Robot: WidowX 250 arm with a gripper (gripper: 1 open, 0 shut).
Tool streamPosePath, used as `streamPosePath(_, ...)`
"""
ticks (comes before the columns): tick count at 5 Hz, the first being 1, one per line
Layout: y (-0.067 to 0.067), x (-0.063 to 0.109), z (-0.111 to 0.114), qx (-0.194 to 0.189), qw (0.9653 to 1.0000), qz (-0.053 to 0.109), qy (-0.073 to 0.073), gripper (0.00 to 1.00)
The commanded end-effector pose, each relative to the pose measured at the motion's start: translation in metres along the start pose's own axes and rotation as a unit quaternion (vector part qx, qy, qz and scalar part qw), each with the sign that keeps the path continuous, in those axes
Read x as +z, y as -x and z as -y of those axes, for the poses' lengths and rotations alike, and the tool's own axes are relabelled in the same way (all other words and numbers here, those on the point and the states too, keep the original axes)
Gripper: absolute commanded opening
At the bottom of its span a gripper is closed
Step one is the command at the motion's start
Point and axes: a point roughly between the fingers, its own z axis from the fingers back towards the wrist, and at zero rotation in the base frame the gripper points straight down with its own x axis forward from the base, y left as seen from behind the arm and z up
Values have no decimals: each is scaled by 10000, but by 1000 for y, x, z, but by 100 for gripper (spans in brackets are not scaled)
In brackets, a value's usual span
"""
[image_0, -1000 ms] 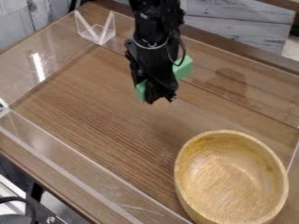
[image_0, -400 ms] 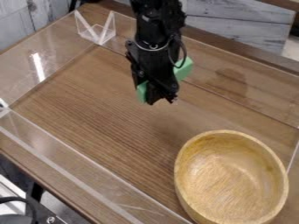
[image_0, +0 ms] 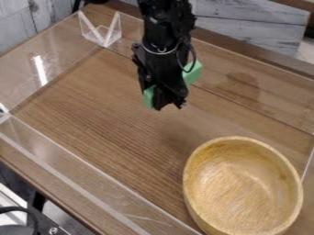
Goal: Put the green block in the brown bowl
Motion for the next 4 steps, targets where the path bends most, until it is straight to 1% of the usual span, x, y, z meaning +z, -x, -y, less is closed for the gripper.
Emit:
streamPosePath(1, -14, 15, -6, 48, 9994, 294, -152, 0)
streamPosePath(3, -16, 18, -7, 63, 9992, 344, -195, 0)
streamPosePath(4, -8, 32, 21, -204, 9990, 381, -94, 0)
